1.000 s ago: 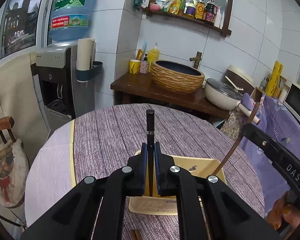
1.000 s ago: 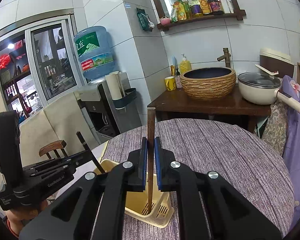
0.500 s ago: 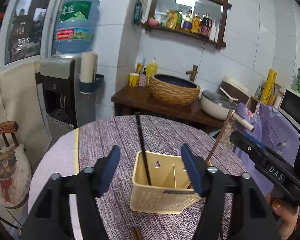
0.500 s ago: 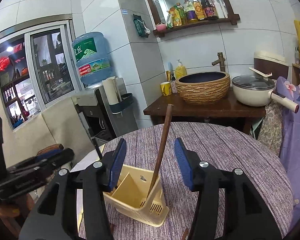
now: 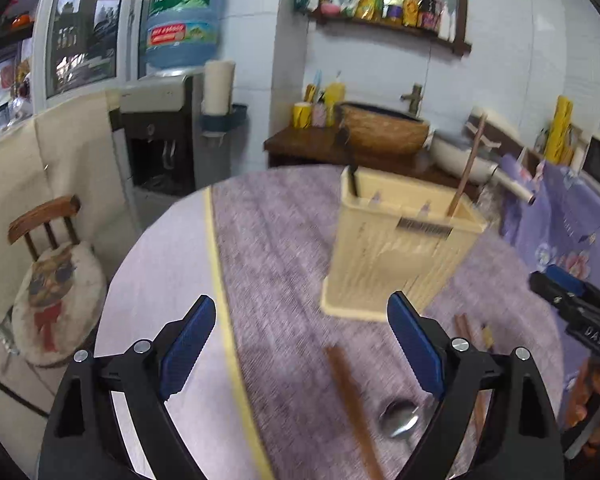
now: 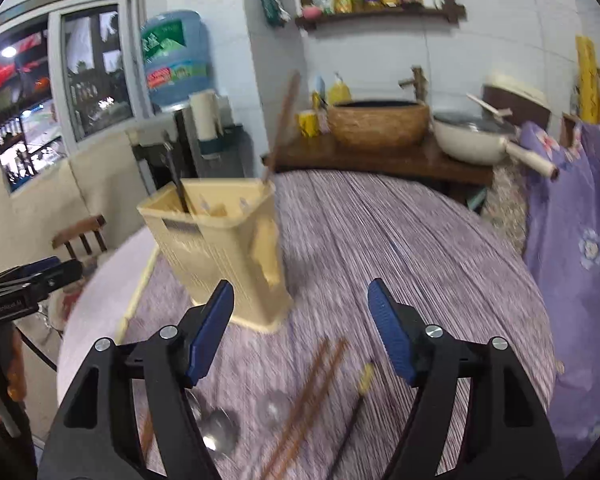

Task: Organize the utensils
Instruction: 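Withdraw both tools from the holder back toward the remaining utensils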

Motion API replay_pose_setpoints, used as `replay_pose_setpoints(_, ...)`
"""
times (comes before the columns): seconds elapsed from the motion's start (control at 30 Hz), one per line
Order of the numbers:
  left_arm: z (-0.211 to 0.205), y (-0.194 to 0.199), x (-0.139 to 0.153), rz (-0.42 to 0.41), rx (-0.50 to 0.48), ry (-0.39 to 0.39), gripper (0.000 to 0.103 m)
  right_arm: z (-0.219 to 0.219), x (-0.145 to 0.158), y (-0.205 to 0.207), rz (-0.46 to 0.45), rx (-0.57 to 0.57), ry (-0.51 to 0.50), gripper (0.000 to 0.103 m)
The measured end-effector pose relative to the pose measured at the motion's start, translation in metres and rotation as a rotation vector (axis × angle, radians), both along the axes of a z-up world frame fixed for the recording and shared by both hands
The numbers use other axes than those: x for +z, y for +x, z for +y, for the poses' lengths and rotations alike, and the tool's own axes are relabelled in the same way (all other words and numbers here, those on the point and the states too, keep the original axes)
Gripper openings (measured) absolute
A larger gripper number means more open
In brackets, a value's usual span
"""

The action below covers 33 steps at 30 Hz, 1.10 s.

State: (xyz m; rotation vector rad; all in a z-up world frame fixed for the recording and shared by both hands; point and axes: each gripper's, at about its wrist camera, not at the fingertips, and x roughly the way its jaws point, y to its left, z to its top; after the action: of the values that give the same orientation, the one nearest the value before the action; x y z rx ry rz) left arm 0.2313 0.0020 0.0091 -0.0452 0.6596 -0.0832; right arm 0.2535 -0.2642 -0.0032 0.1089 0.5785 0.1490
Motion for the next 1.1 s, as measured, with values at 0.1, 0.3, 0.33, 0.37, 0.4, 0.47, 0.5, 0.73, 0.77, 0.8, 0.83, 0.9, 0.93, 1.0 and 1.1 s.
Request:
replay_pose_setpoints(0.1, 0.010, -0.006, -0.031, 0.105, 0.005, -0.004, 0.069, -0.009, -0.026, -0.010, 0.070, -0.053, -0.037, 0.070)
replay_pose_setpoints(0.3, 0.007, -0.016, -0.068, 0.215, -0.025, -0.035, 0.053, -0.022, -0.067, -0.018, 0.189, -0.105, -0.043, 0.070)
replay_pose_setpoints(0.33, 0.004, -0.016, -0.071, 0.225, -0.038, -0.035, 0.052, -0.022, -0.070, -0.020, 0.194, -0.109, -0.043, 0.070)
replay_pose_setpoints(0.37, 0.000, -0.018, -0.074, 0.231, -0.047, -0.034, 0.051, -0.022, -0.073, -0.020, 0.203, -0.109, -0.044, 0.070)
replay_pose_setpoints(0.4, -0.004, -0.019, -0.076, 0.240, -0.058, -0.033, 0.048, -0.021, -0.075, -0.020, 0.212, -0.106, -0.048, 0.070)
replay_pose_setpoints(0.47, -0.010, -0.020, -0.081, 0.250, -0.069, -0.027, 0.045, -0.016, -0.081, -0.021, 0.225, -0.101, -0.056, 0.070)
replay_pose_setpoints(0.5, -0.012, -0.020, -0.082, 0.253, -0.072, -0.021, 0.045, -0.014, -0.085, -0.022, 0.234, -0.096, -0.064, 0.069)
replay_pose_setpoints(0.73, -0.016, -0.021, -0.090, 0.274, -0.077, -0.015, 0.044, -0.008, -0.099, -0.022, 0.277, -0.107, -0.111, 0.057)
replay_pose_setpoints(0.77, -0.017, -0.019, -0.090, 0.277, -0.077, -0.013, 0.043, -0.009, -0.101, -0.021, 0.286, -0.110, -0.114, 0.055)
replay_pose_setpoints(0.8, -0.017, -0.019, -0.091, 0.279, -0.078, -0.011, 0.043, -0.009, -0.103, -0.020, 0.291, -0.110, -0.115, 0.055)
replay_pose_setpoints(0.83, -0.018, -0.018, -0.091, 0.280, -0.079, -0.012, 0.043, -0.010, -0.104, -0.020, 0.294, -0.109, -0.113, 0.055)
replay_pose_setpoints(0.9, -0.018, -0.016, -0.091, 0.283, -0.081, -0.020, 0.043, -0.009, -0.105, -0.020, 0.295, -0.106, -0.107, 0.055)
replay_pose_setpoints(0.93, -0.019, -0.014, -0.091, 0.283, -0.082, -0.022, 0.043, -0.009, -0.105, -0.020, 0.294, -0.107, -0.106, 0.055)
replay_pose_setpoints(1.0, -0.022, -0.011, -0.091, 0.283, -0.082, -0.017, 0.043, -0.008, -0.106, -0.020, 0.295, -0.105, -0.099, 0.055)
replay_pose_setpoints(1.1, -0.025, -0.007, -0.091, 0.281, -0.086, -0.016, 0.043, -0.007, -0.107, -0.020, 0.295, -0.100, -0.096, 0.055)
